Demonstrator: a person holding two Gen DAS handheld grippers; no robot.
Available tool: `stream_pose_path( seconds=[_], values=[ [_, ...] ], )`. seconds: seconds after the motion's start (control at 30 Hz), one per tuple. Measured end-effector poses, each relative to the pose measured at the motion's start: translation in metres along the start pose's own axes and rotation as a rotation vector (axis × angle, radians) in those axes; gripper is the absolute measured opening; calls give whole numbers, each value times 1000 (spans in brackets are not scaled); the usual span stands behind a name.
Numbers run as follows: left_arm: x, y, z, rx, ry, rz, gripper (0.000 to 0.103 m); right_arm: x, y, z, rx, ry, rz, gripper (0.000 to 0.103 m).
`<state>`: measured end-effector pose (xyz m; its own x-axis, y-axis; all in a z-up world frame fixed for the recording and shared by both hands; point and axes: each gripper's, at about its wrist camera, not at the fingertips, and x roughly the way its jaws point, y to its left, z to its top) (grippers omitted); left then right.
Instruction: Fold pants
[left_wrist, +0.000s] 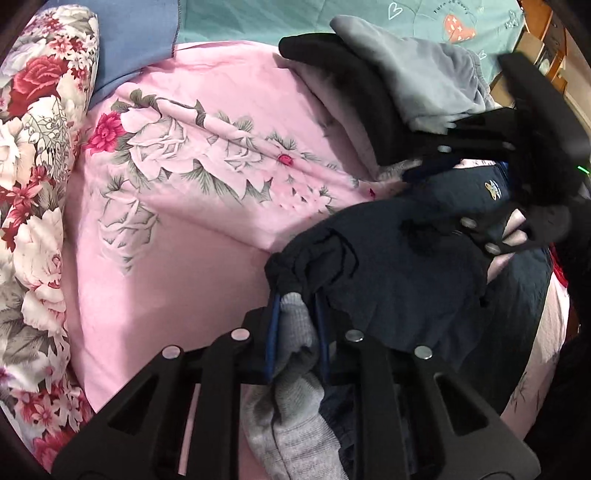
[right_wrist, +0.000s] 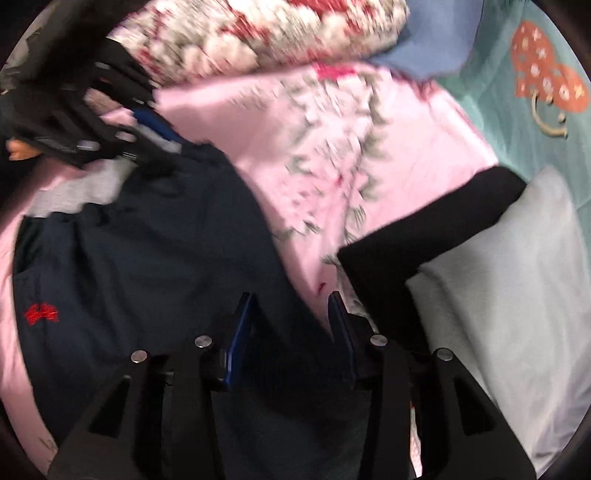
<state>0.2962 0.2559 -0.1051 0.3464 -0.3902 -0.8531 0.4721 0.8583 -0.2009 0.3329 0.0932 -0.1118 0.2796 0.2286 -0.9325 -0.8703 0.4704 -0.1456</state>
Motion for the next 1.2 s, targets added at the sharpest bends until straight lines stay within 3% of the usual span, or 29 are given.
stream_pose_path(
  seconds=[0.07,0.1,0.13,0.23,0.4,0.5,0.7,0.77,0.97,1.2],
  values=[
    [-1,-2,-1,5,-7,2,17,14,2,1,1,27,14,39],
    [-2,0,-1,3,-9,1,17,16,3,1,10,29,81,11],
    [0,-2,-1,2,-10,1,17,13,4,2,18,28,110,5],
    [2,-7,-3,6,-15,42,16,3,-3,7,47,-22,58,5],
    [12,3,10,-17,-3,106,16,19,-4,10,85,31,34,5],
    [22,0,7,-5,26,153,16,7,2,10,73,16,22,5],
    [-33,-23,-6,13,-85,157,16,-60,19,-1,83,-85,73,5],
    [-51,-34,-14,23,-116,162,15,-84,45,-8,70,-110,72,5],
    [-90,-70,-72,61,-140,173,13,-106,127,-39,54,-92,28,5],
    [-91,-79,-143,40,-94,166,12,-77,188,-64,85,-35,78,5]
  ],
)
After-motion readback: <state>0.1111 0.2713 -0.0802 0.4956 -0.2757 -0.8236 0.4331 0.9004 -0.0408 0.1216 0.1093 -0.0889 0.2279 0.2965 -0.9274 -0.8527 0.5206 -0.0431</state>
